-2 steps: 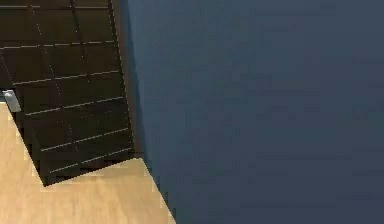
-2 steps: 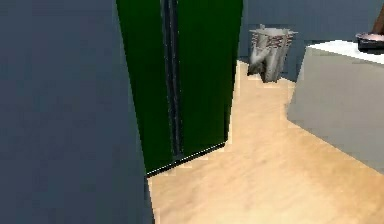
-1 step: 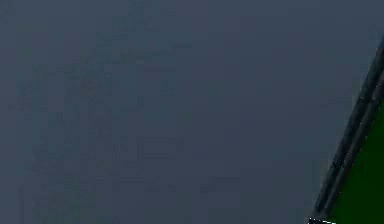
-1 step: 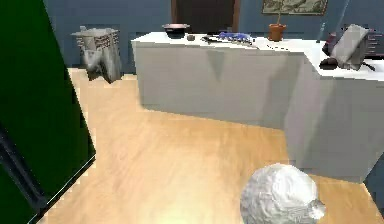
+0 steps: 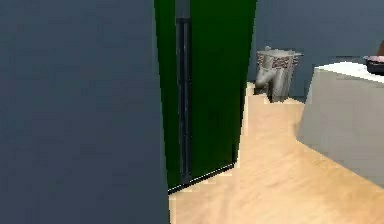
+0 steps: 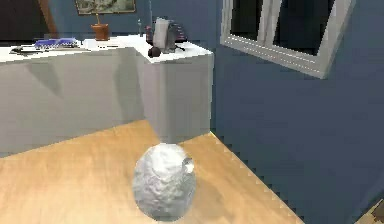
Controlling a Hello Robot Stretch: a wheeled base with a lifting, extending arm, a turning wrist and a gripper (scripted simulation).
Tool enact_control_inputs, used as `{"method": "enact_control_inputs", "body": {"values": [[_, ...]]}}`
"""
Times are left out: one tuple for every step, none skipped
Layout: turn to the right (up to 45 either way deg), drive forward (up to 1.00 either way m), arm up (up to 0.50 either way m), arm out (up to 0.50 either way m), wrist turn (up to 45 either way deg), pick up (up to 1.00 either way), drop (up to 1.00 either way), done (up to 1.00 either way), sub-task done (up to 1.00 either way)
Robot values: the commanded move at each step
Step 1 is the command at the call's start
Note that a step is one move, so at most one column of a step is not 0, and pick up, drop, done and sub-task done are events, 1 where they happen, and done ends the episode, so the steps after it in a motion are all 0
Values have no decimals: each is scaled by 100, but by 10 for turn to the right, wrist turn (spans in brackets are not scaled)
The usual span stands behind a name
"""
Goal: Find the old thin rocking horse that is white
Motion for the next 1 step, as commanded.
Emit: {"method": "enact_control_inputs", "body": {"values": [[420,0,0,0,0,0,0,0,0]]}}
